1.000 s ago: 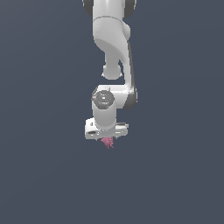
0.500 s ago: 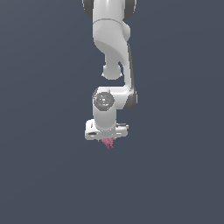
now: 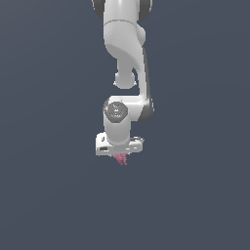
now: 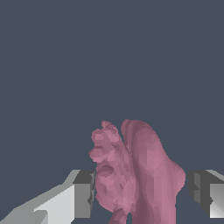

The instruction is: Pick up the object and move it to a goal position.

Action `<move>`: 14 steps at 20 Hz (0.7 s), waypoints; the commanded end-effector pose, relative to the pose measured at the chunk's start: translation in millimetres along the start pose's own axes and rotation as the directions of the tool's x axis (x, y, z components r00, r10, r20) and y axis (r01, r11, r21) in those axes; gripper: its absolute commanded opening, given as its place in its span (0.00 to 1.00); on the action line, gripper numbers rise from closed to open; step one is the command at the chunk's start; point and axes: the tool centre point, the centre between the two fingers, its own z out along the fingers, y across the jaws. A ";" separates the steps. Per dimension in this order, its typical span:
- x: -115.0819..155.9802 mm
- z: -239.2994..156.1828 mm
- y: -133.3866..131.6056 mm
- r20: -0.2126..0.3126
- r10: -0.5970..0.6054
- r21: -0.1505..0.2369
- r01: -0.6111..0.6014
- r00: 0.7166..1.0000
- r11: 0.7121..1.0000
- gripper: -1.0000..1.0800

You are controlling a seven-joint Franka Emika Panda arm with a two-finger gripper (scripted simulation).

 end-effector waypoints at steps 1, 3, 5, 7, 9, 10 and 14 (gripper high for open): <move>-1.4 -4.6 -3.2 -0.001 0.000 0.000 0.000 1.000 1.000 0.00; -3.8 -10.2 -7.0 -0.001 0.000 0.000 0.000 1.000 1.000 0.00; -6.8 -17.5 -12.0 -0.001 0.000 0.000 0.000 1.000 1.000 0.00; -10.6 -26.4 -18.2 -0.001 0.000 0.000 0.000 1.000 1.000 0.00; -15.1 -37.2 -25.6 -0.001 0.000 0.000 0.000 1.000 1.000 0.00; -17.6 -43.2 -29.8 -0.001 0.000 0.000 0.000 1.000 1.000 0.00; -29.6 -72.6 -50.0 -0.001 -0.001 0.000 0.001 1.000 1.000 0.00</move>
